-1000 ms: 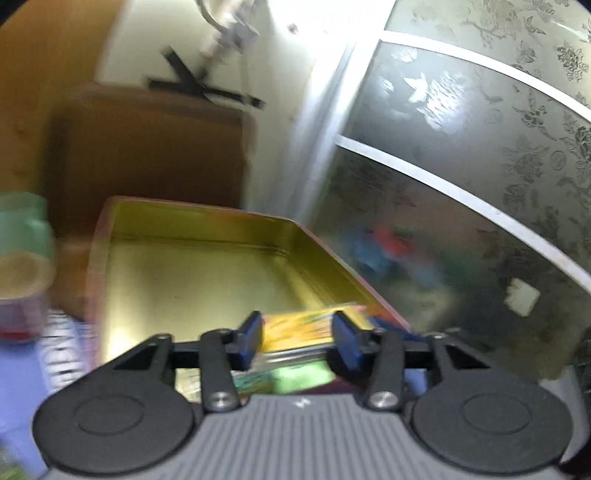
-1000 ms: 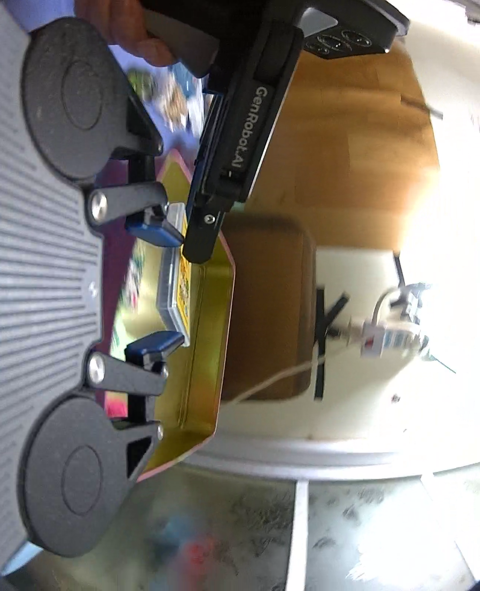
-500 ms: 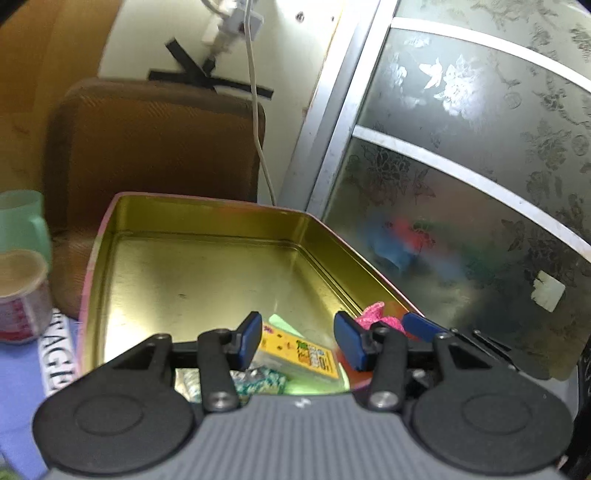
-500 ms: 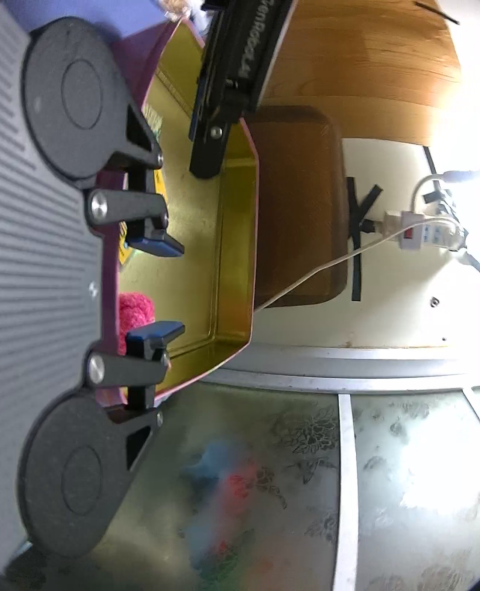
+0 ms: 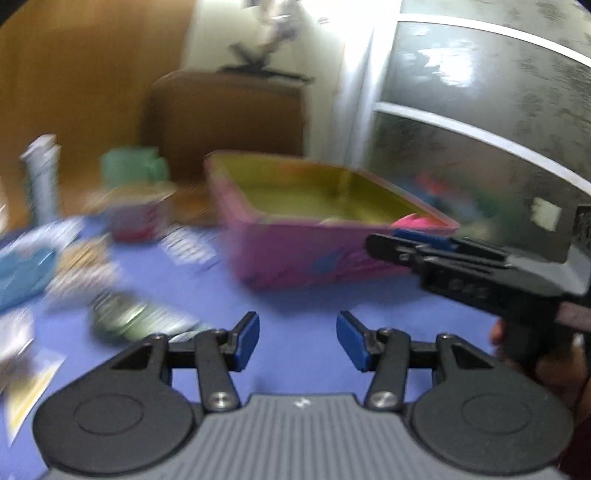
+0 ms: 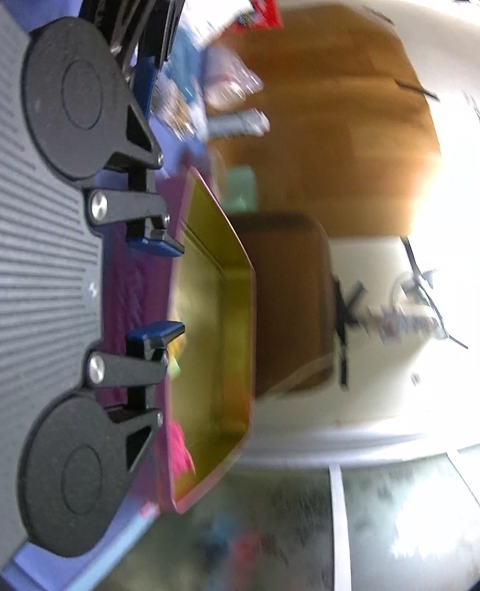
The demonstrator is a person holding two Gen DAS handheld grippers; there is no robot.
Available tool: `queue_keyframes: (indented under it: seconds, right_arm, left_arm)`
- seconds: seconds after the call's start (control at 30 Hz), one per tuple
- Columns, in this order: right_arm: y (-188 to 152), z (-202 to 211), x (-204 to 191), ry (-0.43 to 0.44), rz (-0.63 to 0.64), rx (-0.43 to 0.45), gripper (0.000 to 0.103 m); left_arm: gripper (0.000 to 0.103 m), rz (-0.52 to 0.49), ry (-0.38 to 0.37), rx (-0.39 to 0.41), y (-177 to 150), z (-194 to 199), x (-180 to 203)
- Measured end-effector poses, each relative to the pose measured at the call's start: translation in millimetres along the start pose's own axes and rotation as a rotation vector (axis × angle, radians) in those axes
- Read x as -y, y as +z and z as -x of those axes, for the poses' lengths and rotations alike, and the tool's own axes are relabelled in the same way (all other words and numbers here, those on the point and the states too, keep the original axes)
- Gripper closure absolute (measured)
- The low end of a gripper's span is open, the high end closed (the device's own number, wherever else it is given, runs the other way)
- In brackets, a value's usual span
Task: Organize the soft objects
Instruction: 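Grasp the green correction tape with the left tool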
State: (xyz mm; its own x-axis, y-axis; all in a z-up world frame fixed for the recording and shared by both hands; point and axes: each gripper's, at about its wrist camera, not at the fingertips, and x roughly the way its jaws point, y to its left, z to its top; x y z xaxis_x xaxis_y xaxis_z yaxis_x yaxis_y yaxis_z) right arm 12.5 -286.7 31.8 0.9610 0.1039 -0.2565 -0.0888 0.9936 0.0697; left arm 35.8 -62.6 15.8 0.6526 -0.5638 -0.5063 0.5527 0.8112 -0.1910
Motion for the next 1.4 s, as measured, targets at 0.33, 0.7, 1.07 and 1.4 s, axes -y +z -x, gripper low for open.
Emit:
queue_keyframes:
  seconds: [0.33, 0.7, 1.07, 1.4]
  right_arm:
    - [-3.0, -38.5, -88.7, 0.325, 0.184, -0.235, 0.057]
    - [-7.9, -78.1, -118.4, 0.407, 0.221, -0.370, 0.086]
    - [-29.4, -13.8, -77.1, 0.286, 0.205, -0.310, 0.086]
    - [-45.1, 42.4, -15.4, 0.072, 0.084, -0.284, 0.086]
  left_arm:
    - [0.055, 0.320, 0.164, 0.103, -25.9, 49.7, -86.4]
    - [0.055, 0.304, 0.149, 0.079, -26.4, 45.9, -86.6]
    - [0.050, 0.126, 0.282, -0.020, -20.4, 26.9, -58.3]
    - [0.050, 0.066, 0.049, -0.102, -3.6, -3.2, -5.5]
